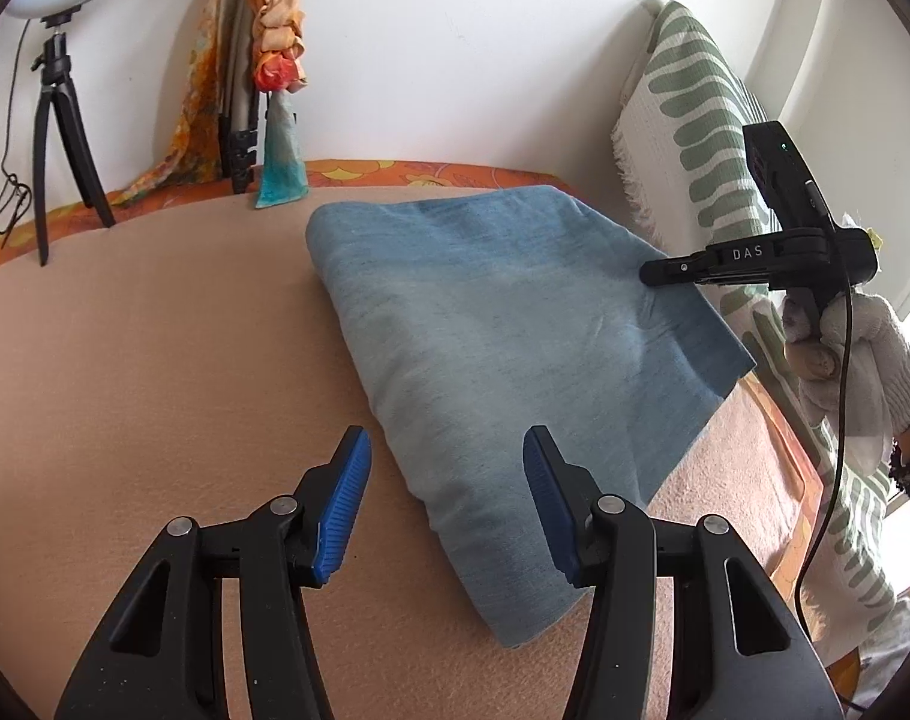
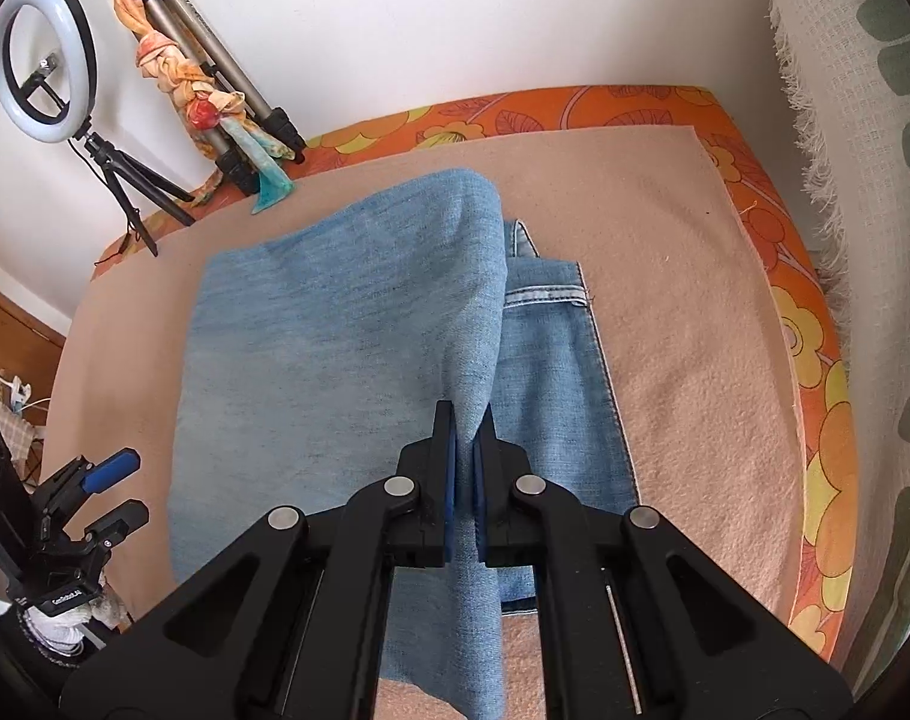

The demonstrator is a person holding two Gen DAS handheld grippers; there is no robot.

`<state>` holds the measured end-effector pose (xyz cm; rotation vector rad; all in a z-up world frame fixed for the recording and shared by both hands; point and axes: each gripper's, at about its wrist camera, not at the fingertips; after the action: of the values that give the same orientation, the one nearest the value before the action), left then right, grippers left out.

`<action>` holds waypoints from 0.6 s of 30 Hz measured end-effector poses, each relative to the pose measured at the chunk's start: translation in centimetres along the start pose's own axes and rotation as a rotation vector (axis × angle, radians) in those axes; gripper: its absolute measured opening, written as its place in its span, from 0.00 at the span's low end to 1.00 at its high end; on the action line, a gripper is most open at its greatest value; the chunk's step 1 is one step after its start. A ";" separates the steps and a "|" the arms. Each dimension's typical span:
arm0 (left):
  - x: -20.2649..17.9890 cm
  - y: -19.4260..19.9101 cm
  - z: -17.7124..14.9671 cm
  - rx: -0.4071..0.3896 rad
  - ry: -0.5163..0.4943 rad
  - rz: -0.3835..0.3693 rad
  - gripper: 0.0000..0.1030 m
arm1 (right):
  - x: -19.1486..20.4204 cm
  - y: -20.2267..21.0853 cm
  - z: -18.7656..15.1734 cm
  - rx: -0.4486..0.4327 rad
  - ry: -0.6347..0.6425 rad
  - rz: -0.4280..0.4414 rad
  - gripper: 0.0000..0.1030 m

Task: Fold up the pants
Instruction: 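Lower the folded jeans onto the stack and open both grippers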

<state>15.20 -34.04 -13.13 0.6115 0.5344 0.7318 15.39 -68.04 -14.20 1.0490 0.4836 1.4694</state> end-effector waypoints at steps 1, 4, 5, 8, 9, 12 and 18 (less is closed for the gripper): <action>-0.3 -0.2 0.0 0.005 -0.008 0.002 0.50 | -0.2 -0.3 -0.1 0.005 -0.006 -0.001 0.05; -0.8 -0.5 0.0 0.007 -0.024 0.009 0.50 | -0.7 -1.2 -0.5 0.020 -0.014 -0.006 0.05; -0.9 -0.6 0.1 0.009 -0.025 0.012 0.50 | -0.8 -1.5 -0.7 0.027 -0.014 -0.008 0.05; -0.9 -1.0 0.3 0.014 -0.019 0.027 0.50 | -1.5 -2.5 -1.3 0.044 -0.028 -0.015 0.05; -0.8 -1.0 0.4 0.014 -0.018 0.032 0.50 | -1.7 -2.8 -1.4 0.047 -0.033 -0.015 0.05; -0.7 -0.8 0.7 0.001 -0.012 0.047 0.51 | -2.2 -3.3 -1.7 0.048 -0.043 -0.015 0.05; -0.6 -0.6 1.0 -0.023 -0.012 0.072 0.51 | -2.5 -3.3 -1.7 0.044 -0.041 -0.017 0.09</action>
<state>15.72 -35.20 -12.69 0.6159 0.4946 0.8008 15.58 -69.24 -18.53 1.1055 0.4965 1.4250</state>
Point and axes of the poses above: each gripper's, at about its wrist camera, not at the fingertips, and y roughly against the way its jaws point, x to its left, z to its top, and after that the axes turned 4 degrees about -x, right-handed
